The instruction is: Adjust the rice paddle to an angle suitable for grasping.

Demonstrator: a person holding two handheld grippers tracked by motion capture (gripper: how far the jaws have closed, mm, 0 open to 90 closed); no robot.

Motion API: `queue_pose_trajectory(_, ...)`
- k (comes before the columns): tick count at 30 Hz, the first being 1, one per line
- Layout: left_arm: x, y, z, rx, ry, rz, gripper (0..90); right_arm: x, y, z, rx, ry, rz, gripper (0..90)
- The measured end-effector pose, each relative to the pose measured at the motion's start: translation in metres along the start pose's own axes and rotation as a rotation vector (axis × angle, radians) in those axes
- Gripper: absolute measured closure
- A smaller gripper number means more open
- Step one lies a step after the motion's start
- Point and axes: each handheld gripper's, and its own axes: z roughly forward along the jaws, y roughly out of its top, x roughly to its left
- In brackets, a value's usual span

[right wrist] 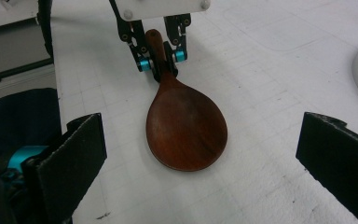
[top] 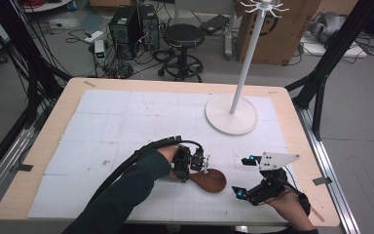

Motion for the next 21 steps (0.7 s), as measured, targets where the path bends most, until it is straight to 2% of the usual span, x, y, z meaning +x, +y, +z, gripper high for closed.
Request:
queue_pose_trajectory(3,0.0,0.001,0.001,-0.004,0.004,0.0,77.6,0.0,0.0,0.001,0.002,0.002,-0.002,0.4)
queue_pose_trajectory(5,0.0,0.001,0.0,-0.019,0.002,-0.009,76.1,0.0,0.0,0.001,0.003,0.002,0.0,0.4)
queue_pose_trajectory(7,0.001,0.001,-0.002,-0.037,0.001,-0.025,68.8,0.0,0.0,0.001,0.004,-0.001,-0.002,0.4)
queue_pose_trajectory(12,0.002,-0.006,-0.011,-0.048,0.011,-0.051,67.0,-0.001,-0.001,0.001,0.005,-0.003,0.003,0.4)
queue_pose_trajectory(15,0.003,-0.02,-0.021,-0.054,0.029,-0.084,66.7,-0.001,-0.002,0.0,0.005,-0.004,0.002,0.4)
queue_pose_trajectory(21,0.0,-0.057,-0.037,-0.062,0.051,-0.156,66.5,-0.001,-0.002,-0.002,0.002,-0.011,0.003,0.4)
